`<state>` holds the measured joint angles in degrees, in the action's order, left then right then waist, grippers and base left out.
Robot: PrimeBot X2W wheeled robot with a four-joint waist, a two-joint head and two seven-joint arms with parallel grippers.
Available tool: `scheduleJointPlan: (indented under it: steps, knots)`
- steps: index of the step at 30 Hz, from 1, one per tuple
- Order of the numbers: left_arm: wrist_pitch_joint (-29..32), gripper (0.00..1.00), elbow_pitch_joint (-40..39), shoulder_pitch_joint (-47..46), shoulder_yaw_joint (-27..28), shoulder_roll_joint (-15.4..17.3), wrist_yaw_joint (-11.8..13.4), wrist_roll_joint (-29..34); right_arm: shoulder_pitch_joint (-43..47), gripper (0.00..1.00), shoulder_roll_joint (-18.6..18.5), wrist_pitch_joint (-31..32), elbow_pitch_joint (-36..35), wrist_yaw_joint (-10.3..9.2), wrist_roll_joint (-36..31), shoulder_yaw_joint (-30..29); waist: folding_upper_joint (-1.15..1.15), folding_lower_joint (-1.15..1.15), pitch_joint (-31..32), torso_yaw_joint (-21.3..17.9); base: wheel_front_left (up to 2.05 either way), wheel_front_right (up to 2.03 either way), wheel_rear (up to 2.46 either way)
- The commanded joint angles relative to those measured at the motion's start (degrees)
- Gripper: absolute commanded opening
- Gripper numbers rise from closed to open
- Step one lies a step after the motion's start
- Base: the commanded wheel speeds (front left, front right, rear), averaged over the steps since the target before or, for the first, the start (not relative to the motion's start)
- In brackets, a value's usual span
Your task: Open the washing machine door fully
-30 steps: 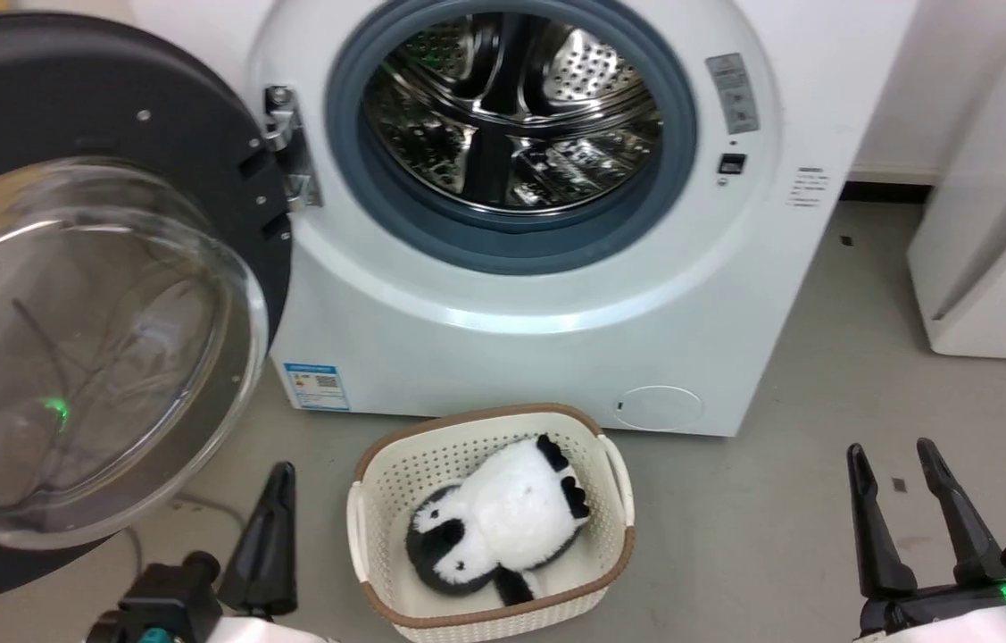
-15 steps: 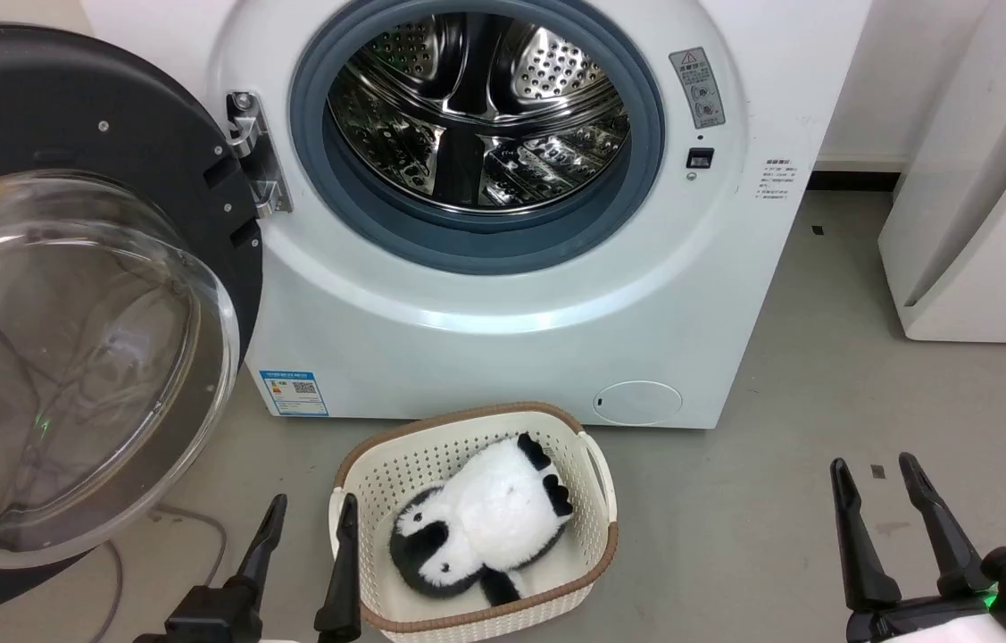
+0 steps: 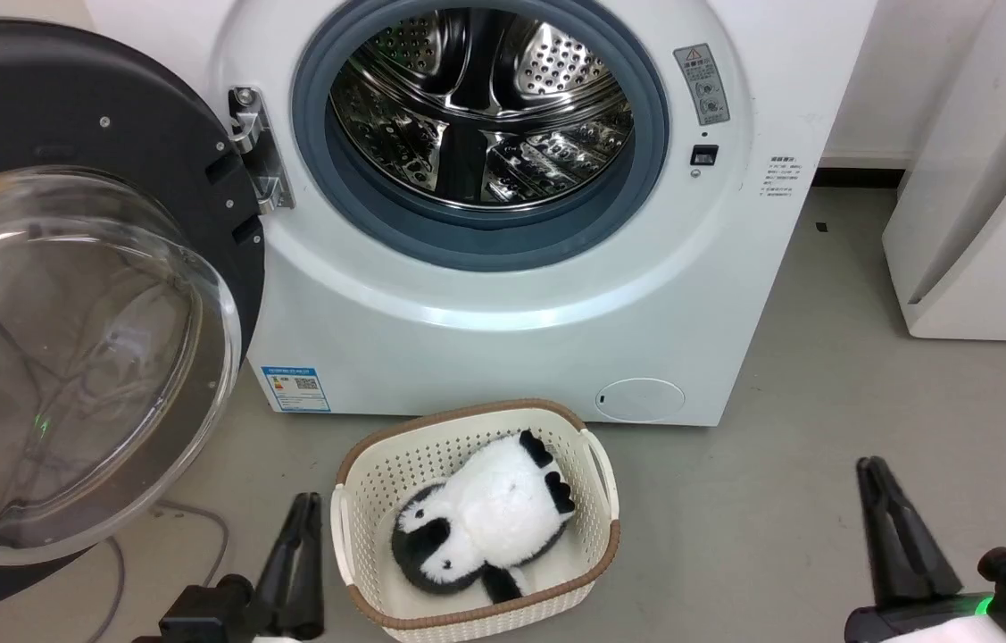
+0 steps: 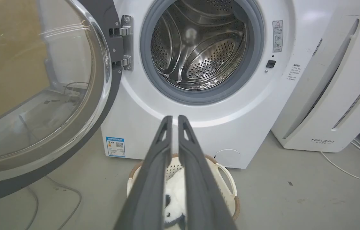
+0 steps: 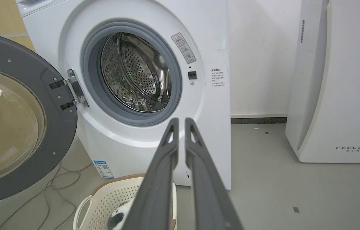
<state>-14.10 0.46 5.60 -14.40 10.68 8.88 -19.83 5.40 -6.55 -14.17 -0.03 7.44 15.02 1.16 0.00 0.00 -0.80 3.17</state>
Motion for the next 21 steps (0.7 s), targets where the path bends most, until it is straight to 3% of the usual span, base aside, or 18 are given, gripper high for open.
scheduleJointPlan:
  steps: [1, 21]
  knots:
    - [0.12, 0.00, 0.00, -0.05, 0.13, -0.07, -0.08, 0.17, -0.05, 0.00, 0.03, 0.12, 0.00, 0.00, -0.13, -0.01, 0.00, 0.00, 0.01, -0.03, 0.00, 0.00, 0.00]
    - [2.38, 0.00, -0.08, -0.94, 2.43, -1.31, -1.50, 3.34, -0.91, 0.00, 0.62, 2.39, 0.00, 0.01, -2.53, -0.20, 0.00, 0.00, 0.14, -0.53, 0.00, 0.00, 0.00]
